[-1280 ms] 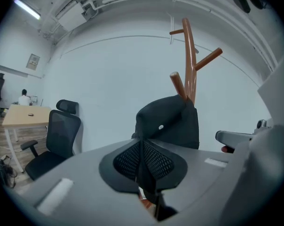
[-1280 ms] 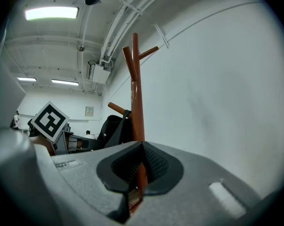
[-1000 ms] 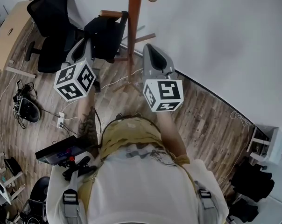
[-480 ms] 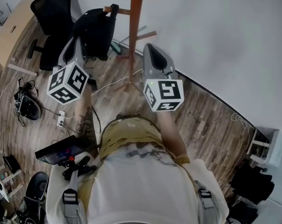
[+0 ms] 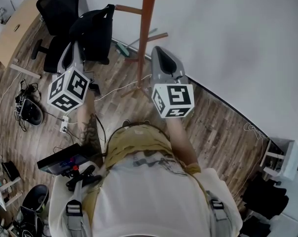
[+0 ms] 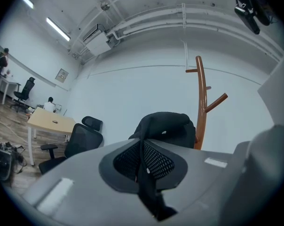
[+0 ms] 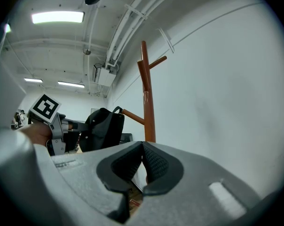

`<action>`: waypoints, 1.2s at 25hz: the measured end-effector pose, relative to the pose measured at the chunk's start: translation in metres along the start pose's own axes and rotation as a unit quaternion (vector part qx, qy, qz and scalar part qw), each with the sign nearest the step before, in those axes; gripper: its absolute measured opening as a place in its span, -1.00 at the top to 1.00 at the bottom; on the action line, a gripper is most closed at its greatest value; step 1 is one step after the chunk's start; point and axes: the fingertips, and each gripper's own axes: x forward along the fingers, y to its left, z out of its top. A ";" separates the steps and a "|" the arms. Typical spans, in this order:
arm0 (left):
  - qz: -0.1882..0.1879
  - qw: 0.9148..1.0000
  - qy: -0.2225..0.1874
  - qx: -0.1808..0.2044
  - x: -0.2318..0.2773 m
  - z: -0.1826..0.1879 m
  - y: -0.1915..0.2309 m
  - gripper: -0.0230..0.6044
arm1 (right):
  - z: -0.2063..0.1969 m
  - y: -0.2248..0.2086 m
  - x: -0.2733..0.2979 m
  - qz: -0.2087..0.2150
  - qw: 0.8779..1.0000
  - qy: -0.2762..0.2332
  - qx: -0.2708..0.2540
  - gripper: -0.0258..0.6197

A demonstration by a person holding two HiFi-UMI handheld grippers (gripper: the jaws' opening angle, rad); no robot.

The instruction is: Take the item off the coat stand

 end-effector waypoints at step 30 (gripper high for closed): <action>0.004 0.997 0.027 0.069 -0.024 -0.065 -0.033 0.87 | -0.004 0.016 -0.012 -0.019 1.000 -0.002 -0.006 0.93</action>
